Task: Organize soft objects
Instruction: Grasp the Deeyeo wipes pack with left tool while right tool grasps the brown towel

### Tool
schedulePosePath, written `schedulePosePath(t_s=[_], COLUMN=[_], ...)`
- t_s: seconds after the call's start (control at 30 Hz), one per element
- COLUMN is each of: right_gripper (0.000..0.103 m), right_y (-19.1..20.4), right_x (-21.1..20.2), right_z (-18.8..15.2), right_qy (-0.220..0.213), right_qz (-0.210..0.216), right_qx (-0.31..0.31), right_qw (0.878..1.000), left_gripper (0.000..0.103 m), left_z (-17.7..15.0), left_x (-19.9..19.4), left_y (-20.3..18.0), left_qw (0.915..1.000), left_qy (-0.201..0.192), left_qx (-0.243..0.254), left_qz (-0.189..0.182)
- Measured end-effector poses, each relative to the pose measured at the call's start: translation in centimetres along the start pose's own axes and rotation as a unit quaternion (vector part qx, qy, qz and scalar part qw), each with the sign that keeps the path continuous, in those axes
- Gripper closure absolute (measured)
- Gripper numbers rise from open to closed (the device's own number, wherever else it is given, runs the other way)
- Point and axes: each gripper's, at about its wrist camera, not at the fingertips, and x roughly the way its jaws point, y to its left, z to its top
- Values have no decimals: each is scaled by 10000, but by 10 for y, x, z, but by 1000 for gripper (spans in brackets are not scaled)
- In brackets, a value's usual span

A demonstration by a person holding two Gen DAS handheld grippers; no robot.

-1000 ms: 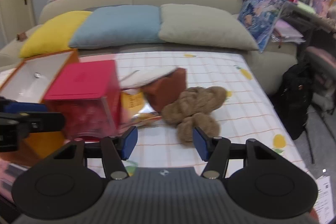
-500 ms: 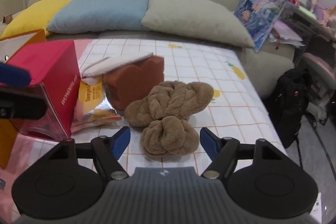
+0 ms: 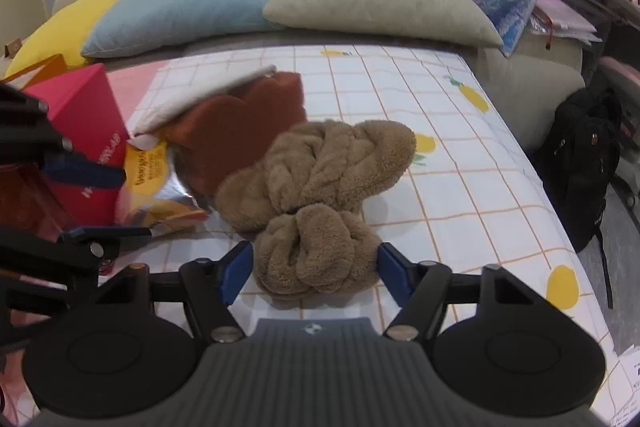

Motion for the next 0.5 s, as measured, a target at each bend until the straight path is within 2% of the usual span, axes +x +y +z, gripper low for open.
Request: schedulePosePath(t_s=[0.03,0.1,0.27,0.37,0.43,0.5], right_gripper=[48,52,52,52,52,56], right_y=[-4,-12,-12,-13,-14,-13], right_x=[3,5,5,6,6,7], right_z=[0,1,1,0,0,0], right_qy=[96,189,179,182,183,177], right_qz=[6,151,192,211,224,229], right_qx=[89,355,407,439,456,447], right_qw=[9999,9991,9988,9986,9985,9986], left_gripper=[70,73,74,79,88,93], left_z=[0,-2,-3,-4,-4,-8], left_x=[4,12,28,33,33,31], left_y=[-4,-14,-29,-34,-39,-45], left_qw=[9999,9994,9966,9948,9937,9926], left_qy=[48,134,263,265,201,122], left_qx=[78,213,369,461,566,617], left_qz=[78,244,694,866,943,1035])
